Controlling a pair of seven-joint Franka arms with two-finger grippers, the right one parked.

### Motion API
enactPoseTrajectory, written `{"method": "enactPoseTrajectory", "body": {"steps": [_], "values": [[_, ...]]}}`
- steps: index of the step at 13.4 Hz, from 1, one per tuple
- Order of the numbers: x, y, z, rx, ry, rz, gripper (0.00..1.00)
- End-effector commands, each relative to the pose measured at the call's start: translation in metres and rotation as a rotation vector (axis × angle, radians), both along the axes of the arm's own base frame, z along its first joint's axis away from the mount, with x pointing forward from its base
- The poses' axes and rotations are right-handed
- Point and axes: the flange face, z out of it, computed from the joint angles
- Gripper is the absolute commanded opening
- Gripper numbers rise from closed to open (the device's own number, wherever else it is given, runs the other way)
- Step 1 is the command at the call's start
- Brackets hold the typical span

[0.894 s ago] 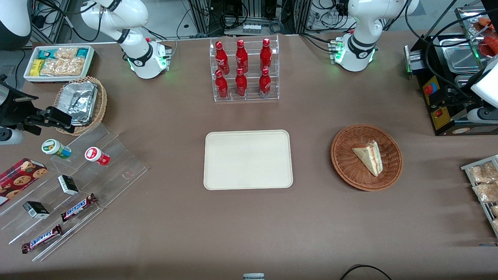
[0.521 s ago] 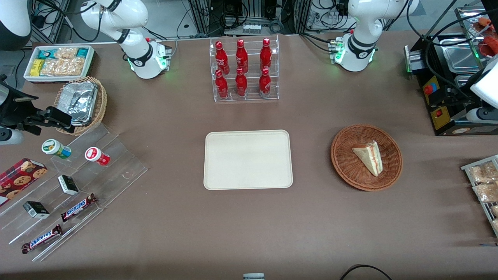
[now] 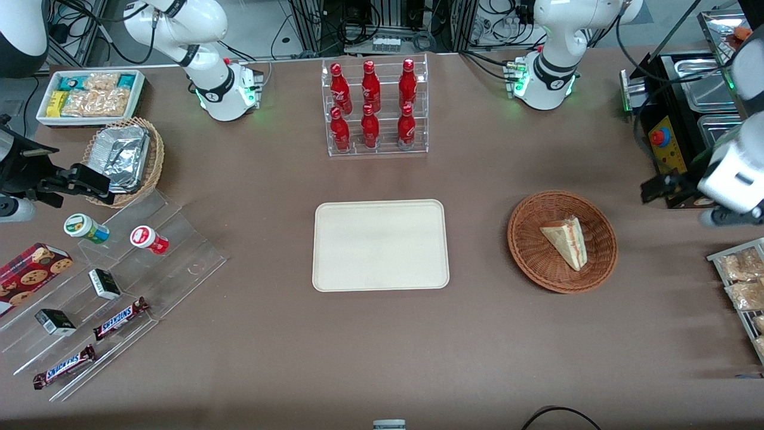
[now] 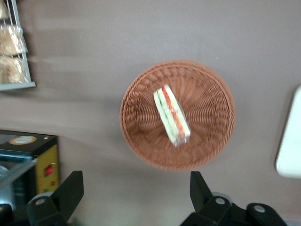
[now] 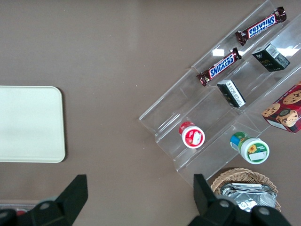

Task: Place sandwich from basket to tray
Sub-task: 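Move the left gripper down over the wrapped sandwich in the wicker basket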

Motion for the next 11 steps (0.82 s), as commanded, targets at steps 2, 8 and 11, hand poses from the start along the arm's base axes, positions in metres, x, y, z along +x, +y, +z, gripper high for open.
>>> {"method": "enactPoseTrajectory", "body": {"steps": [2,8,11], "values": [[0.001,-0.002,-0.083,0.026,-0.038,0.277,1.0],[-0.032,-0.022,-0.183,0.012,-0.105,0.417,1.0],[-0.044,-0.043,-0.203,0.01,-0.103,0.404,1.0]]}}
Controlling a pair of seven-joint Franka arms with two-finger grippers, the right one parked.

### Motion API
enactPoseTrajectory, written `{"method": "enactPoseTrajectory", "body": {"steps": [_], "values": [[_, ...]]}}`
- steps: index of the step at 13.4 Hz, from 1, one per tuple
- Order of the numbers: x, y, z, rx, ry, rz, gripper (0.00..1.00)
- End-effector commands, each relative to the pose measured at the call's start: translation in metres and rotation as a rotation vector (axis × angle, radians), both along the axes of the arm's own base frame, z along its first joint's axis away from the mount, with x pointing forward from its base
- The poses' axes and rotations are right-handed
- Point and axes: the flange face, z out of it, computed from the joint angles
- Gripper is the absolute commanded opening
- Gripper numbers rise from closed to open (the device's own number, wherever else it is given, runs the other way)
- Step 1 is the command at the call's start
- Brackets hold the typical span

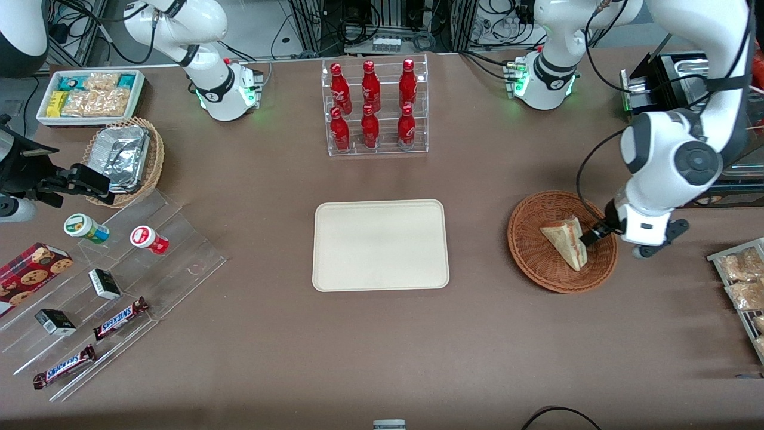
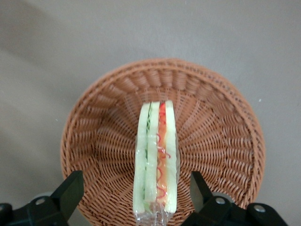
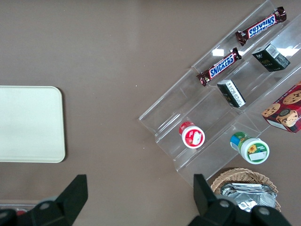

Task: Place sandwich from basket to tray
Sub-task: 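Move the left gripper down over the wrapped sandwich in the wicker basket, then close the left gripper on the wrapped sandwich's edge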

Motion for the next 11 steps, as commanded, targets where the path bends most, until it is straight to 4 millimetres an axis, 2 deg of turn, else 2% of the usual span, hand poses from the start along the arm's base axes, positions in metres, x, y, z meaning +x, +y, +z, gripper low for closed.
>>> {"method": "enactPoseTrajectory", "body": {"steps": [1,3,5,11], "values": [[-0.014,-0.021,-0.004,0.007,-0.007,-0.004,1.0],[-0.019,-0.022,-0.014,0.013,-0.021,-0.017,1.0],[-0.02,-0.023,-0.031,0.016,-0.026,-0.029,1.0],[-0.015,-0.023,-0.064,0.022,-0.036,-0.042,0.97]]}}
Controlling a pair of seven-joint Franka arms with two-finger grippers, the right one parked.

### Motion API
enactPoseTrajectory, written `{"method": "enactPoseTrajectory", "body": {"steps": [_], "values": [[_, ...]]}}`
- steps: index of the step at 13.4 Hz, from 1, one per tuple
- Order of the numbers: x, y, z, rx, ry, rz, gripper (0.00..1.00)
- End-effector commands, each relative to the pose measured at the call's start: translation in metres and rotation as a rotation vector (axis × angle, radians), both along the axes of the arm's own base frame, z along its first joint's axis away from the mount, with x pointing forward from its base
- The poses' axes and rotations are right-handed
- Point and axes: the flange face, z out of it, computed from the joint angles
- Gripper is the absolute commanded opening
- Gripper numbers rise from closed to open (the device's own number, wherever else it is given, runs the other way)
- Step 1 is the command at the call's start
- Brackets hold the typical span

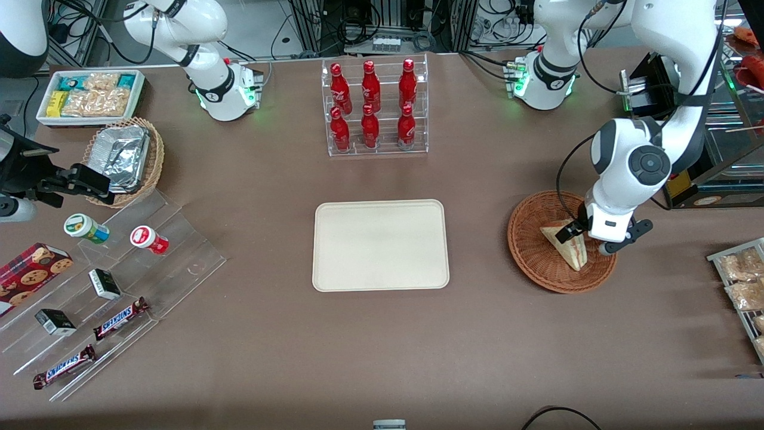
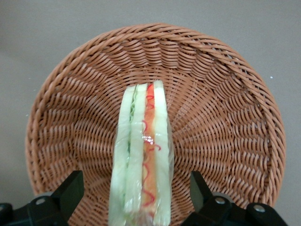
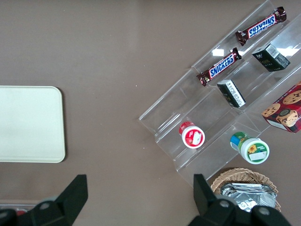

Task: Place sandwich from basket to tray
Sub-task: 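Close the left gripper on the wrapped sandwich's edge, then lift the sandwich and carry it with the left gripper over the tray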

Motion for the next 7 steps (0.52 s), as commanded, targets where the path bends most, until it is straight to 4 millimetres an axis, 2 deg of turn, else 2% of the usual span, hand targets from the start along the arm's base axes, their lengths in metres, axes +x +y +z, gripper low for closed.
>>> {"method": "enactPoseTrajectory", "body": {"steps": [1,2,4,5,7], "values": [[0.002,-0.001,-0.012,0.01,-0.008,0.007,0.85],[0.002,-0.001,-0.017,0.01,0.001,0.005,0.65],[0.003,-0.002,-0.022,0.011,0.006,0.004,0.12],[0.004,-0.002,-0.021,0.012,0.003,-0.004,0.0],[0.012,-0.003,-0.01,0.013,-0.005,-0.004,0.0]]}}
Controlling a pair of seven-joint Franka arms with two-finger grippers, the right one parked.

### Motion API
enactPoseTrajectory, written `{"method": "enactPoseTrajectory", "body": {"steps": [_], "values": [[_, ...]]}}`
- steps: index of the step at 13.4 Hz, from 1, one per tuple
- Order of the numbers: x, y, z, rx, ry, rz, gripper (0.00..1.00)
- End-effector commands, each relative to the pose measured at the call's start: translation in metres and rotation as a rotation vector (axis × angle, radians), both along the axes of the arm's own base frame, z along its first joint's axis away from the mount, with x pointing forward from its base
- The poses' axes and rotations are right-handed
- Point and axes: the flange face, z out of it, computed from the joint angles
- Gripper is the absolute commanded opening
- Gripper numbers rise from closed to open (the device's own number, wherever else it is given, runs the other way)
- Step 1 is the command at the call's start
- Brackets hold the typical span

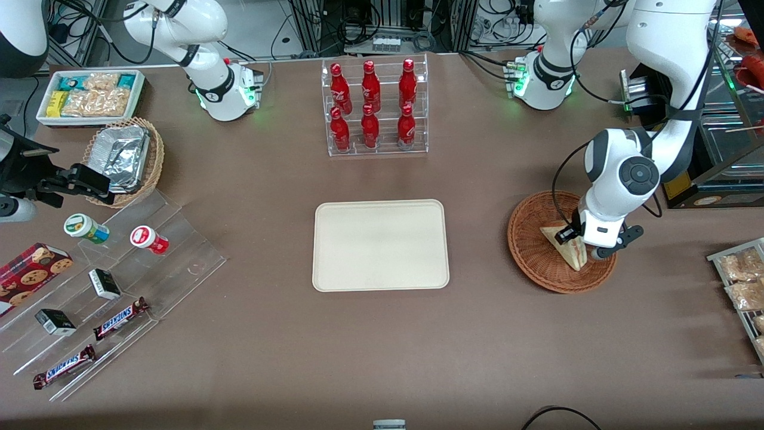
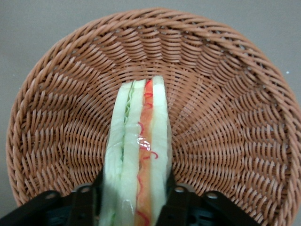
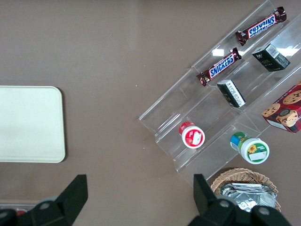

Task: Place sandwich from basket to tray
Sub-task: 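Lift the sandwich and carry it with the left gripper over the tray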

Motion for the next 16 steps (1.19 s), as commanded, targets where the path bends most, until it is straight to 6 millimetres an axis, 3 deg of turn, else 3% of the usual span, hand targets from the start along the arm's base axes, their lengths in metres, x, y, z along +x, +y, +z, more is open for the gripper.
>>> {"method": "enactPoseTrajectory", "body": {"steps": [1,3,5,8,10,13,16], "values": [[0.012,-0.003,0.016,0.016,-0.007,0.0,0.0],[0.025,-0.009,0.047,0.033,0.034,-0.003,0.0],[0.038,-0.02,0.096,0.056,0.093,-0.009,0.0],[0.052,-0.072,0.171,0.082,0.138,-0.014,0.0],[0.053,-0.123,0.199,0.071,0.113,-0.06,0.0],[0.04,-0.204,0.196,0.067,0.087,-0.205,0.0],[0.032,-0.309,0.157,0.057,0.099,-0.353,0.0]]}}
